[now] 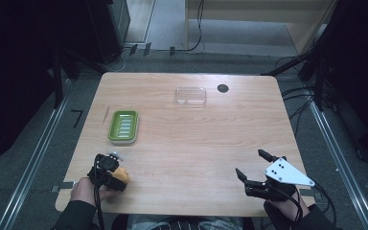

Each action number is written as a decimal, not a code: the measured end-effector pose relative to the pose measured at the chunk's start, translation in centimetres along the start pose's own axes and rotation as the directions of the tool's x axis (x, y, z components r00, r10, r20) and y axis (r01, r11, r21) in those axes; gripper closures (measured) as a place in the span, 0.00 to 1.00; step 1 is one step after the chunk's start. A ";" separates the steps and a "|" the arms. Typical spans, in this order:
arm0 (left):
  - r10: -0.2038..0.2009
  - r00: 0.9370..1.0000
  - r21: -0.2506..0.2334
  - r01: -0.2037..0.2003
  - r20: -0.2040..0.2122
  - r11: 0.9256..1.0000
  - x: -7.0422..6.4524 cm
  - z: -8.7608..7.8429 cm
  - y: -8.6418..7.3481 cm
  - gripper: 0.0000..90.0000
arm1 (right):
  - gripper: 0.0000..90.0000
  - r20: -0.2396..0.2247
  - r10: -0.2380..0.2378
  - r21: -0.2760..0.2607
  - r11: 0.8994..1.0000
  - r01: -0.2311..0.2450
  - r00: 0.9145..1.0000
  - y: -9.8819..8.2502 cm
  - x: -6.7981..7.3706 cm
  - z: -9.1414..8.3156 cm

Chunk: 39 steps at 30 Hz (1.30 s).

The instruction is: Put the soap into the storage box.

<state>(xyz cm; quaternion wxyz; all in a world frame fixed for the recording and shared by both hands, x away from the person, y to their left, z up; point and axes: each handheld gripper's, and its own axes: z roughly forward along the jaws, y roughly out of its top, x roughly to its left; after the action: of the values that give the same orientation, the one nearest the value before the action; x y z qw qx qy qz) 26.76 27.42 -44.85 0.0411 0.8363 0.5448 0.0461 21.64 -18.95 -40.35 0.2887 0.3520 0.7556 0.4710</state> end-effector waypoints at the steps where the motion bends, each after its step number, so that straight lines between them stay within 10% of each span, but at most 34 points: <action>1: 0.006 1.000 0.008 -0.006 0.001 1.000 0.0 0.1 0.1 0.38 | 0.15 0.000 -0.001 0.001 1.000 0.001 1.000 0.0 0.0 0.0; 39: 0.048 0.999 -0.034 -0.049 -0.022 0.998 -0.2 -0.3 -0.4 0.44 | 0.15 0.003 0.001 -0.003 1.000 -0.001 1.000 0.0 0.0 0.0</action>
<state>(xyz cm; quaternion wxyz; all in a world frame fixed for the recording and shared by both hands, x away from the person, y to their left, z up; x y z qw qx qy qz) 26.31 27.34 -44.63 0.0486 0.8480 0.5238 0.0652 21.63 -19.01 -40.34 0.2902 0.3527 0.7543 0.4716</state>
